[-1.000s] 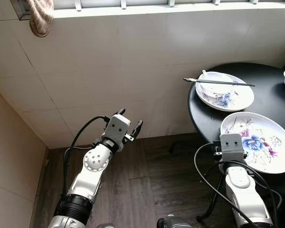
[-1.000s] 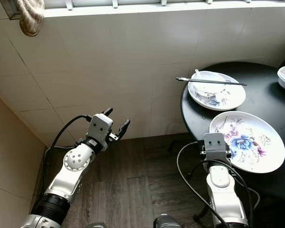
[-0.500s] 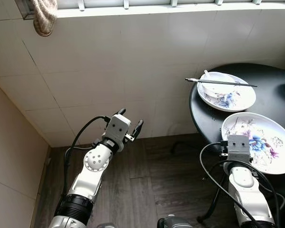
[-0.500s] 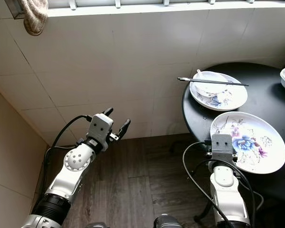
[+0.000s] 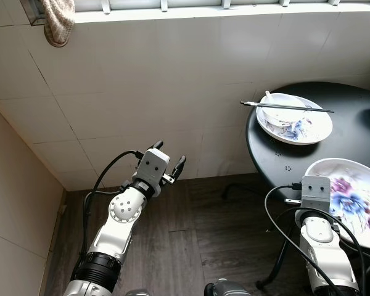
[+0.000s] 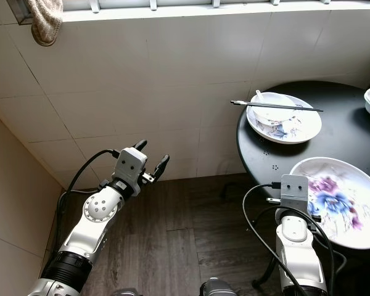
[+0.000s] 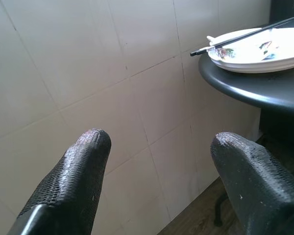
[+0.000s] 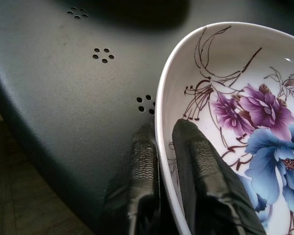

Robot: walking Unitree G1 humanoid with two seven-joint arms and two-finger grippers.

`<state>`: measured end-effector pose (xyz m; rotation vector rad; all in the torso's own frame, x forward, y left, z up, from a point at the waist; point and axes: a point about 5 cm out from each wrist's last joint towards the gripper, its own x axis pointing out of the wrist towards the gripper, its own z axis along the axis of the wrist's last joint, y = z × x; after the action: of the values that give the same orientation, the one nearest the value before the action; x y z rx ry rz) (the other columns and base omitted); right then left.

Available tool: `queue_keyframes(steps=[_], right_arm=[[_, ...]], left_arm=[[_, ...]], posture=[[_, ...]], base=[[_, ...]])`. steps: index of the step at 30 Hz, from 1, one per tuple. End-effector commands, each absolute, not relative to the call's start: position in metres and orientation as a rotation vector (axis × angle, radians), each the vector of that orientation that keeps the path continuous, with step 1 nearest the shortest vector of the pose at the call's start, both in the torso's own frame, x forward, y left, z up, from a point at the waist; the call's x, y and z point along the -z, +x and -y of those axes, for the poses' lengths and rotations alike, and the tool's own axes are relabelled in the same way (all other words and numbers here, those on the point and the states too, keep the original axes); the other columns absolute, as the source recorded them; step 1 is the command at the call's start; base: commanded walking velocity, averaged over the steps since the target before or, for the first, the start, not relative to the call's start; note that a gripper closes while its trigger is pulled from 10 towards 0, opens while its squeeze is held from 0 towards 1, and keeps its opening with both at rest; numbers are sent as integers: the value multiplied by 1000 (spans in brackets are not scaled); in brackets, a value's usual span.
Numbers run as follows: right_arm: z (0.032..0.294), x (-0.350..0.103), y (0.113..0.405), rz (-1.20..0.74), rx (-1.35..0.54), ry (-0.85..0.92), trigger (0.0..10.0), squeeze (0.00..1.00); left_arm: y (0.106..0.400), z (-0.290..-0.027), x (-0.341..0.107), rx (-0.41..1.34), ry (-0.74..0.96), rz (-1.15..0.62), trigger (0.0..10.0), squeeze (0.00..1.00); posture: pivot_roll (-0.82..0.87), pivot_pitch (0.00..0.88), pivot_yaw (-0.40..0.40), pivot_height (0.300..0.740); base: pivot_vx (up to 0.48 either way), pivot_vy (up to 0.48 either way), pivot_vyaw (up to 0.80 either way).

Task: Kitchen organization

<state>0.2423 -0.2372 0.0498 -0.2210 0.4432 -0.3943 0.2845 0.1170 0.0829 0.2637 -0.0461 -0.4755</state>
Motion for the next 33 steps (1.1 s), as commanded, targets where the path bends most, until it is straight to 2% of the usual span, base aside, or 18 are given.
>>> queue_keyframes(steps=[1, 10, 22, 26, 33], right_arm=[[240, -44, 240, -477, 412, -219, 0, 0], [239, -50, 241, -427, 429, -229, 0, 0], [234, -75, 246, -246, 393, -445, 0, 0], [231, -97, 251, -94, 388, -595, 0, 0], [224, -109, 253, -1, 357, -647, 0, 0]], left_arm=[[284, -117, -80, 481, 261, 25, 10000, 0], [284, -118, -78, 481, 261, 20, 10000, 0], [282, -118, -77, 479, 258, 17, 10000, 0], [282, -118, -77, 476, 254, 14, 10000, 0], [283, -119, -77, 475, 253, 13, 10000, 0]], posture=[[37, 0, -18, 740], [38, 0, -19, 740], [44, 0, -22, 740], [42, 0, -21, 740], [41, 0, -20, 740]], base=[[0, 0, 0], [0, 0, 0], [0, 0, 0], [0, 0, 0], [0, 0, 0]])
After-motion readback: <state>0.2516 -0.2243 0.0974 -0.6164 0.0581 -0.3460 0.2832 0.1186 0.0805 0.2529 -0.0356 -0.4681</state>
